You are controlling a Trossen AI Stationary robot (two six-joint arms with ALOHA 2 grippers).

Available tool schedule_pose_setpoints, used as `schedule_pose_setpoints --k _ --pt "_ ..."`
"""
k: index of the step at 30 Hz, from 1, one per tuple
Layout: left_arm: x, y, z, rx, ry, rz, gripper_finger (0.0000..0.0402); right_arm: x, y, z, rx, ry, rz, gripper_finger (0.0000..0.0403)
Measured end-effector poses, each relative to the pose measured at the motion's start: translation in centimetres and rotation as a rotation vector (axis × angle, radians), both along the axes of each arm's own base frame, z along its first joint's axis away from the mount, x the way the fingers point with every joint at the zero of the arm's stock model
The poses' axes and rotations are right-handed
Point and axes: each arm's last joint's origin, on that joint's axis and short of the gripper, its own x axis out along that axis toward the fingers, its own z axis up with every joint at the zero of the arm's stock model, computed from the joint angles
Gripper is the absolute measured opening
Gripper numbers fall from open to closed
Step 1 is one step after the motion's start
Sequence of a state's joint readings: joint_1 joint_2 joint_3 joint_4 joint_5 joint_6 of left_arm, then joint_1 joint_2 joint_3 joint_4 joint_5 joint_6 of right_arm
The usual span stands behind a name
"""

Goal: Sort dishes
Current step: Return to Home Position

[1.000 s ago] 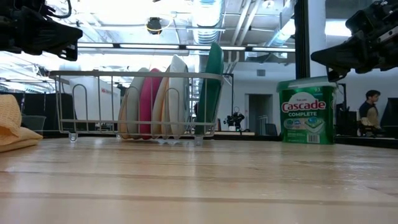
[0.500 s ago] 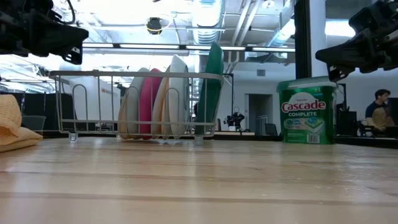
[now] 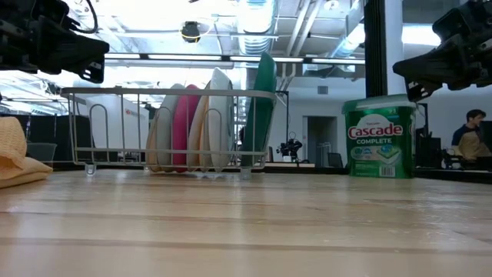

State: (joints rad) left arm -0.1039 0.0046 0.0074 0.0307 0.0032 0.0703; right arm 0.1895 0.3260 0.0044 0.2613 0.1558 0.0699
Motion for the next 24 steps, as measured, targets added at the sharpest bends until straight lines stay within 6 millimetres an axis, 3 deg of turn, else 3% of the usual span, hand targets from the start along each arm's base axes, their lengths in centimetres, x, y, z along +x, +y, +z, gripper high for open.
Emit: schedule_pose_setpoints --k 24 --pt "0.06 0.51 -0.06 -0.011 0.006 0.061 0.0000 -0.12 -0.32 -0.72 -0.032 0.074 -0.046 0.0000"
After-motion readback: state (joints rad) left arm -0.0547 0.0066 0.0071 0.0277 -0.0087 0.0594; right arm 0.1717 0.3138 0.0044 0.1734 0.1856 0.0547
